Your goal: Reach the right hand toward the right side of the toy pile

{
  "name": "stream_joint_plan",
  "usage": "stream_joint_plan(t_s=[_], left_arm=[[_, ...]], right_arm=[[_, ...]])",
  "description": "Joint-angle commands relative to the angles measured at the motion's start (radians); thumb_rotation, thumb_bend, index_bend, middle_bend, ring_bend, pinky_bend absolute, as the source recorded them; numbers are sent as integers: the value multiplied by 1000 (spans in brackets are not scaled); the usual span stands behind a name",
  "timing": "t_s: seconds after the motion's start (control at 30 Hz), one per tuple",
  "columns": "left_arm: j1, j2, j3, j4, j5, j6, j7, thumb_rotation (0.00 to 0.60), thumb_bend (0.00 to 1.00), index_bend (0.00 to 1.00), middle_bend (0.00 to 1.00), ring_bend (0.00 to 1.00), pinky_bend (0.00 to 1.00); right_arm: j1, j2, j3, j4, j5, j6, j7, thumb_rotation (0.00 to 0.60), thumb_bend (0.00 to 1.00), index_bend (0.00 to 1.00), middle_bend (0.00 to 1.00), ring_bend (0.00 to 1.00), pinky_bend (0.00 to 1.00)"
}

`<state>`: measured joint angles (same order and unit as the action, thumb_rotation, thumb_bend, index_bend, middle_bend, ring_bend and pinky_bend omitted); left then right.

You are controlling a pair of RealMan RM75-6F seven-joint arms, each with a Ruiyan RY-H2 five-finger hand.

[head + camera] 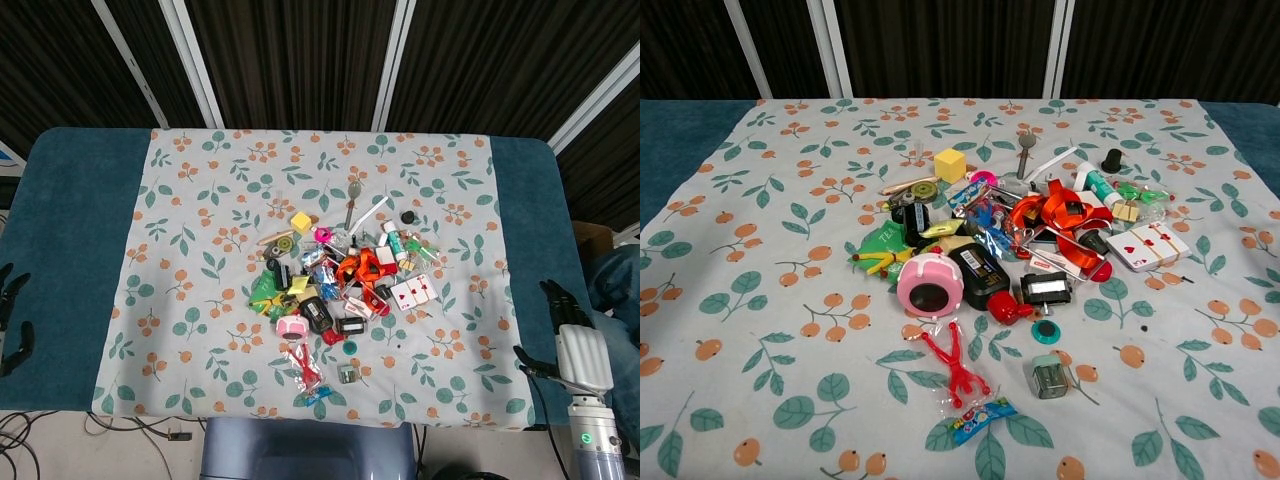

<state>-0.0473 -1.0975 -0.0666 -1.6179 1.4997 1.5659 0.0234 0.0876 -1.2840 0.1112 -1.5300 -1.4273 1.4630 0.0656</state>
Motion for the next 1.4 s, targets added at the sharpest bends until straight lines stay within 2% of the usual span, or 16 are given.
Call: stream_joint_plan(t_s=[0.03,0.33,0.57,0.7,0.8,1.0,1.4], left_arm=[[-1,-1,0,0,0,-2,1,600,585,109,0,36,74],[-1,-2,0,-5,-2,-3,1,600,585,109,0,36,74],[-2,-3,1,-5,-1,-5,1,600,585,109,0,36,74],[-1,-3,3,-4,1,-4,0,600,585,108,0,36,74],[0,0,2,-7,0,-3,-6,600,586,109,0,36,74],[-1,3,0,-9,-5,-8,-11,600,585,108,0,36,74],[-1,5,1,-11,-7,-10,-16,600,585,109,0,36,74]], right_arm=[[2,1,-3,2,-3,-5,3,600,233,0,86,108,235],[47,32,-21,14,-76,-55,60,600,232,11,103,106,236],[189,87,-1,-10,-123,-226,7,600,236,23,123,104,236],[276,95,24,-45,-77,-366,-22,600,262,44,137,104,235],[374,66,51,-41,13,-524,-121,600,273,50,147,99,236],[421,9,65,-36,119,-566,-259,600,288,91,183,85,235],[494,-71,56,8,205,-595,-426,600,307,118,195,80,236]])
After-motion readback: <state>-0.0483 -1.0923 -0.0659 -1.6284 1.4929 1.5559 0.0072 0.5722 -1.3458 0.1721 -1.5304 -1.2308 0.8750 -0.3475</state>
